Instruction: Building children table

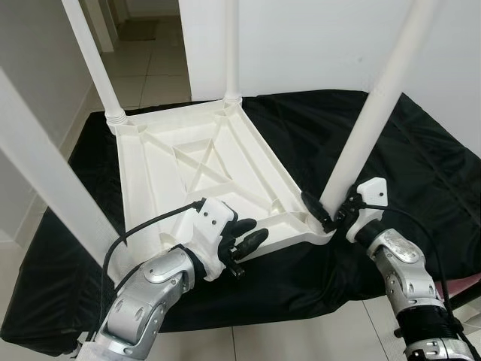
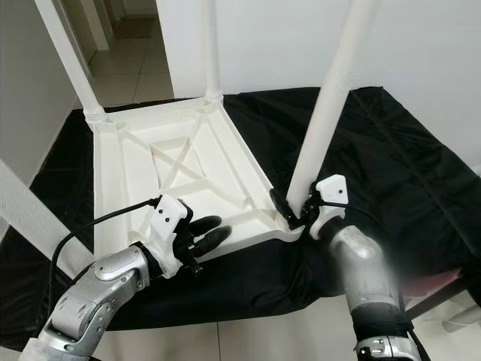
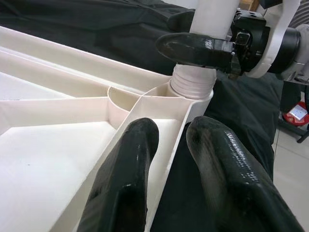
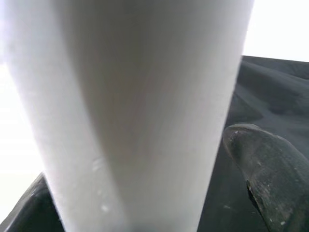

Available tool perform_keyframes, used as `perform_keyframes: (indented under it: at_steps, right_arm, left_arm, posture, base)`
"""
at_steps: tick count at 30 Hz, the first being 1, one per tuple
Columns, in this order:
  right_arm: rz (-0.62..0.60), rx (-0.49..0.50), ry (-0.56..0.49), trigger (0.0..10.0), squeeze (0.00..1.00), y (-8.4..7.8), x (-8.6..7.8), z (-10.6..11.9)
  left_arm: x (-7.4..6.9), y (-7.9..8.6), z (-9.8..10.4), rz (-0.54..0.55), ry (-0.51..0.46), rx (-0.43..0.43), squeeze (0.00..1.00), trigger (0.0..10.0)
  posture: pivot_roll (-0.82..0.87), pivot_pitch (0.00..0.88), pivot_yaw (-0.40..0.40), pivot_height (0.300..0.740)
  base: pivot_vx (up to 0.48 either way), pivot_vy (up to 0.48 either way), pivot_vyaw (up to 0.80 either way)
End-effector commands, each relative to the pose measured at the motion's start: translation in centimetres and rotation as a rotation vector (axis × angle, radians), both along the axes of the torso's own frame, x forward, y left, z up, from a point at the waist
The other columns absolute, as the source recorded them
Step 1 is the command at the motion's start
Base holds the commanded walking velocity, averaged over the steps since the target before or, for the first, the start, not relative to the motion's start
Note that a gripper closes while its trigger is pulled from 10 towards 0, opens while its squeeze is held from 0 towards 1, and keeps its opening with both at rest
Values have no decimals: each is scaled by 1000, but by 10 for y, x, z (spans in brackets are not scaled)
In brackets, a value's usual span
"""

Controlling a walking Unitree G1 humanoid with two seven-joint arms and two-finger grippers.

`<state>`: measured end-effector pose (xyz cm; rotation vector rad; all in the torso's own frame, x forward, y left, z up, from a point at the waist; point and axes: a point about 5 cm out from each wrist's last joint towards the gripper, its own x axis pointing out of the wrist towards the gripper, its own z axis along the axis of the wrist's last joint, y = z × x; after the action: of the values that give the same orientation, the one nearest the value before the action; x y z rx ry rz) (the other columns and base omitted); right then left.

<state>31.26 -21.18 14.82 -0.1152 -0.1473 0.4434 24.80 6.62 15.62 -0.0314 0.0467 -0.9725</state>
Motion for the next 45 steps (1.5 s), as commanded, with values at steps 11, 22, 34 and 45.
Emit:
perform_keyframes:
  at_steps: [11,22,34,45]
  right_arm:
    - [111,-74,-6,10000,0,14,-1,2]
    - [152,-128,-7,0,0,12,-5,5]
    - [80,-58,-3,10000,0,24,-14,6]
    - [-171,43,-12,10000,0,39,-27,-5]
  left_arm:
    - [-8,-3,-5,1,-30,78,0,10000]
    - [-9,-12,0,2,-32,62,0,10000]
    - [-4,-12,-1,36,-39,67,0,10000]
    - [-7,-9,-4,30,-38,66,0,10000]
  posture:
    - [-39,9,30,740]
    - [-43,12,29,740]
    - [-61,22,27,740]
    - [-61,37,34,740]
  base:
    - [0,0,0]
    - [0,0,0]
    - [0,0,0]
    - [0,0,0]
